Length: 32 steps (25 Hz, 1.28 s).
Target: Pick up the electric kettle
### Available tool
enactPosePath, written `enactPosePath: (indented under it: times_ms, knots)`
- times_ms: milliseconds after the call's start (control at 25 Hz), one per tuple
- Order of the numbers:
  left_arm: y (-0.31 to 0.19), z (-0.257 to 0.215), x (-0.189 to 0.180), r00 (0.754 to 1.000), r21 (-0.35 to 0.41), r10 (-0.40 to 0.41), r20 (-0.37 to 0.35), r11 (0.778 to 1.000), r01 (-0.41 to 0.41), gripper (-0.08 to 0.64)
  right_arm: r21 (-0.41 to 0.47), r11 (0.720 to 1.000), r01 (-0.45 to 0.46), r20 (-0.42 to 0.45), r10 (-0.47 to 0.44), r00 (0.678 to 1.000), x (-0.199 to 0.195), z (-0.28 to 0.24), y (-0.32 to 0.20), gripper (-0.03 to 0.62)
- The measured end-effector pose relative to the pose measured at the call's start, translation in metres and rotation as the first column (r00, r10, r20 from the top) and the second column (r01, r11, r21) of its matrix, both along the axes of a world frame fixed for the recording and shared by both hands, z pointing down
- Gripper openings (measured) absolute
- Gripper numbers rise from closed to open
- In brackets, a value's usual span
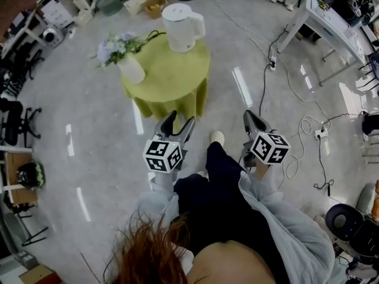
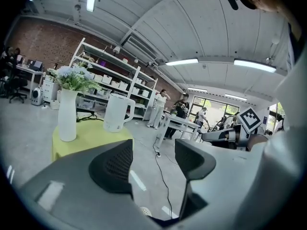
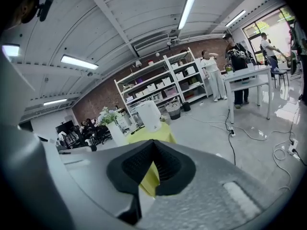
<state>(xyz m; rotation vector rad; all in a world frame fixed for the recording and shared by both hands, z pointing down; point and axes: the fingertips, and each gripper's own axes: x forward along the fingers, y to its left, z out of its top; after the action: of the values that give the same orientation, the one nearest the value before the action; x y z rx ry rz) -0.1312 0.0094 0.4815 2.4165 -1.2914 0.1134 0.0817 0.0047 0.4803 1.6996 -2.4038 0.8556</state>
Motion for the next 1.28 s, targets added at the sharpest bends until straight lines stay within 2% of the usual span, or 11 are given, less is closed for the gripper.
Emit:
enactPosePath:
  times_ms: [480,760,1000,1280]
  knots:
    - [-0.113,-0.014,0.028,0.998,0.002,-0.063,0.021,0.998,0.063,0.273,0.009,0.997,0.071,0.002,-0.071,0.997,0.032,-0.014,-0.134,0.002]
    - [-0.165,-0.014,0.045,0.995,0.014,-0.088,0.05,0.996,0.087,0.273,0.021,0.995,0.102,0.006,-0.102,0.995,0.051,-0.015,-0.189,0.002]
    - [-0.185,-0.004,0.067,0.994,0.02,-0.078,0.077,0.997,0.077,0.273,0.022,0.994,0.103,0.015,-0.103,0.995,0.07,-0.004,-0.213,0.002]
    - [-0.181,0.005,0.079,0.994,-0.026,-0.064,0.09,0.997,0.067,0.273,-0.009,0.995,0.096,0.049,-0.095,0.994,0.076,0.007,-0.213,0.002]
